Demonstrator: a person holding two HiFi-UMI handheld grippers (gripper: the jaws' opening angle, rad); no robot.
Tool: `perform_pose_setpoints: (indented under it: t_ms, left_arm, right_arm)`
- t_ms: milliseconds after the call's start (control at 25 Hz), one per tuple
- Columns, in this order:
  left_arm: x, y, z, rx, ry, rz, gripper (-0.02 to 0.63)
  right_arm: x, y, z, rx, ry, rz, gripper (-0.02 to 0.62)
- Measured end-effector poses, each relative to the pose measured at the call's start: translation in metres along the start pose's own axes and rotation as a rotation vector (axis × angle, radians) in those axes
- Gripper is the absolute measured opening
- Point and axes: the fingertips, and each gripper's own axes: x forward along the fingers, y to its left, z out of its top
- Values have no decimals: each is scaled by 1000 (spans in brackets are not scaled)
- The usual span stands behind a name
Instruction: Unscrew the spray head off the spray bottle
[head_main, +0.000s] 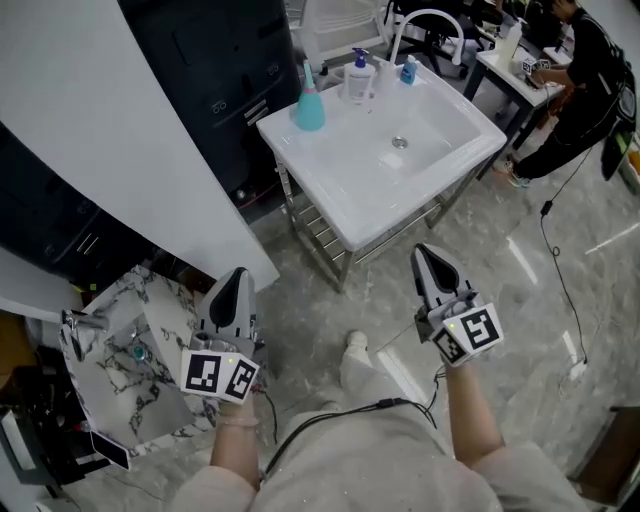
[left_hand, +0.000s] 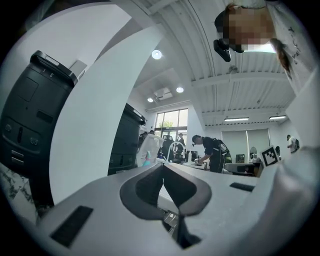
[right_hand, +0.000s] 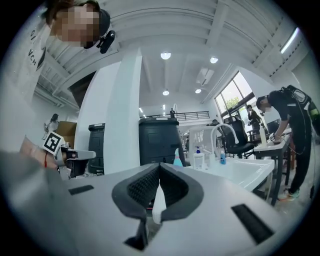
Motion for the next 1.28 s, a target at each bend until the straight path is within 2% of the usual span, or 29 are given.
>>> perform_pose_setpoints:
  t_ms: [360, 680, 960, 1280]
  left_arm:
    - [82, 14, -14, -16, 16, 27, 6]
    - [129, 22, -23, -34, -1, 58, 5]
    - [162, 36, -21, -15, 11, 49, 6]
    - [226, 64, -19, 0, 14, 0, 6]
  right_arm:
    - [71, -50, -12, 1, 37, 73, 5]
    - [117, -62, -23, -22, 72, 168, 5]
    - [157, -73, -19, -19, 81, 193, 5]
    - [212, -90, -19, -29, 99, 183, 5]
